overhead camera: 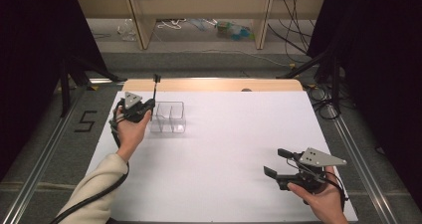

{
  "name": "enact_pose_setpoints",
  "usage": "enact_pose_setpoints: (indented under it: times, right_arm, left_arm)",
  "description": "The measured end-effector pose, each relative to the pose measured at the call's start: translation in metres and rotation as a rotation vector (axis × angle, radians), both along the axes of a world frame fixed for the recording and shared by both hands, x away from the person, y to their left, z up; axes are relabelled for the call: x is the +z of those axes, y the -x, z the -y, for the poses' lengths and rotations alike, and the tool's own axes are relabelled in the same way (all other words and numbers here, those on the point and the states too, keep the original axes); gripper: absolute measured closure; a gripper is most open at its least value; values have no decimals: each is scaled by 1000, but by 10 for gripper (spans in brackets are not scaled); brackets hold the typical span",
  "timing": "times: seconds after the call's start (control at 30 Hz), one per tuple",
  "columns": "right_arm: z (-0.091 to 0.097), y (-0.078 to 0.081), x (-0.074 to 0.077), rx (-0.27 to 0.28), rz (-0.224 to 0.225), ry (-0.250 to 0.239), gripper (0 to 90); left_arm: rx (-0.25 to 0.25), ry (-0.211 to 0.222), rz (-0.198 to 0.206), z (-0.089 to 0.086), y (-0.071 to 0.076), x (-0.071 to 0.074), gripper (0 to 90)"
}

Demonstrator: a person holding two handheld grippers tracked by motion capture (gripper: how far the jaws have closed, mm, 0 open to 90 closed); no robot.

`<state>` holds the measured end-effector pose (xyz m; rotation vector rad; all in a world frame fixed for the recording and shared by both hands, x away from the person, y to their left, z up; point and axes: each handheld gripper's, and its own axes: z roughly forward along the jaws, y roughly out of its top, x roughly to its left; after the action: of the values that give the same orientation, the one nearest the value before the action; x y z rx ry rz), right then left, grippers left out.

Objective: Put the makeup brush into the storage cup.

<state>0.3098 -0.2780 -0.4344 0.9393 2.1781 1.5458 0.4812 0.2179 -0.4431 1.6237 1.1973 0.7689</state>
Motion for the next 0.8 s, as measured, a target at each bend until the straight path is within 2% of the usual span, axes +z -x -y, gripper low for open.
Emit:
enact_pose_setpoints:
  times: [0.53, 0.67, 0.7, 0.73, 0.8]
  right_arm:
    - [0, 0, 0, 0, 0, 0, 201]
    - [0, 0, 0, 1, 0, 0, 201]
    - [0, 0, 0, 1, 0, 0, 200]
    - [0, 0, 0, 2, 0, 1, 200]
    - [0, 0, 0, 0, -3, 0, 200]
  left_arm:
    - [1, 3, 1, -2, 0, 1, 851]
    - [1, 9, 13, -2, 1, 2, 843]
    - [-15, 39, 16, -3, 3, 4, 798]
    - [-21, 79, 26, -3, 4, 5, 699]
    - [-23, 95, 46, -3, 5, 8, 519]
